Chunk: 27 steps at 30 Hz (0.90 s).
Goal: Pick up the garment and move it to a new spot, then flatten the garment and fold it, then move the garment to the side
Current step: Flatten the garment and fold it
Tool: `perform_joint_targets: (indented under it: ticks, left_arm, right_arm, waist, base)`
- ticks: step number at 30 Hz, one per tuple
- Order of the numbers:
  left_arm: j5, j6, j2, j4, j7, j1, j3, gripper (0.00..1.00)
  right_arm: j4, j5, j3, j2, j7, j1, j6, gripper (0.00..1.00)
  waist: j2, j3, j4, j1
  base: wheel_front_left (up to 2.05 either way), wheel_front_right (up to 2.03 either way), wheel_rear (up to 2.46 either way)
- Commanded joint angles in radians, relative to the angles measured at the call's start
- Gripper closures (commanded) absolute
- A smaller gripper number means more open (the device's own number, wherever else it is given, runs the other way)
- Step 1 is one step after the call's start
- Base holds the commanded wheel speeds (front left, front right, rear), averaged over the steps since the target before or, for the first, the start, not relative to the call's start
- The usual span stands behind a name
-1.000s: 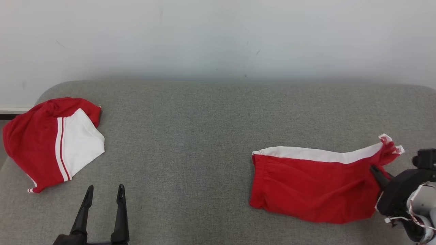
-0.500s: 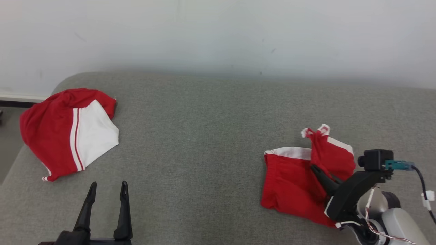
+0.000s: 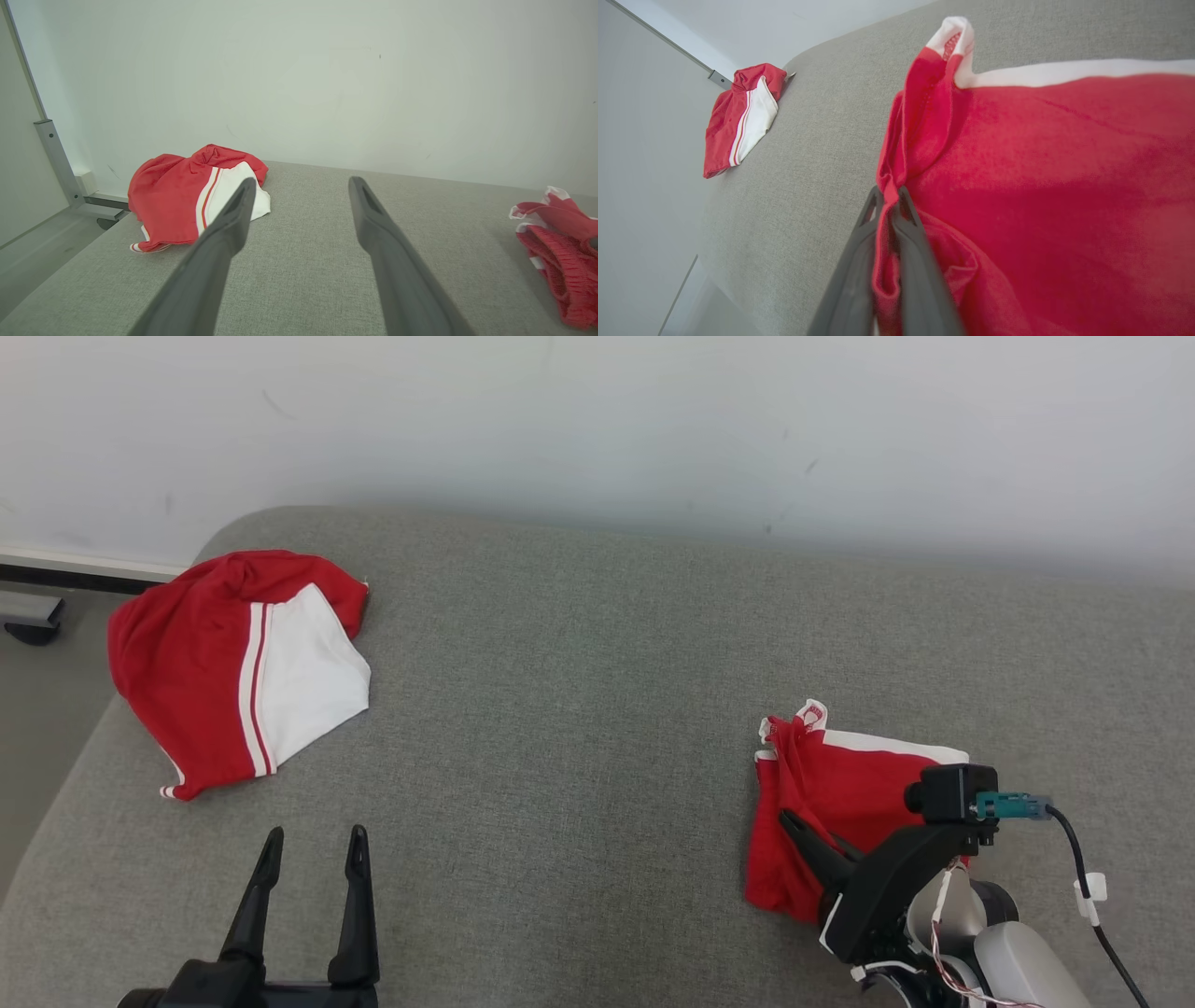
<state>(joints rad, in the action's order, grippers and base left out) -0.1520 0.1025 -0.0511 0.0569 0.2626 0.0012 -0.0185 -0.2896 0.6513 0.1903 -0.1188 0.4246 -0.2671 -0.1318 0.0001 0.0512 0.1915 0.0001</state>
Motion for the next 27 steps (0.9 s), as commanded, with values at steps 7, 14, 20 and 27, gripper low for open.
perform_joint_targets:
  ticks: [7, 14, 20, 27]
  left_arm:
    - [-0.004, -0.007, 0.001, 0.007, 0.003, -0.006, -0.006, 0.0]
    - [0.007, -0.005, 0.001, 0.0, 0.003, 0.015, 0.016, 0.0]
    - [0.014, 0.0, 0.001, -0.002, 0.003, 0.019, 0.029, 0.0]
    - [0.019, 0.009, 0.001, -0.004, 0.003, 0.022, 0.049, 0.0]
  right_arm:
    - [-0.031, -0.041, 0.026, -0.023, -0.084, 0.001, 0.002, 0.0]
    - [0.015, -0.007, -0.033, -0.075, -0.252, -0.009, 0.002, 0.0]
    - [0.034, -0.016, -0.1, -0.117, -0.364, 0.027, 0.002, 0.0]
    - [0.055, -0.038, -0.144, -0.134, -0.493, 0.098, 0.002, 0.0]
  waist:
    - [-0.0001, -0.004, -0.007, -0.0001]
    - [-0.0001, -0.012, -0.042, -0.0001]
    - [-0.0001, -0.016, -0.063, -0.0001]
    - [-0.0001, -0.02, -0.079, -0.0001]
  base:
    - [0.0, 0.0, 0.0]
    - [0.0, 0.0, 0.0]
    - [0.0, 0.0, 0.0]
    - [0.0, 0.0, 0.0]
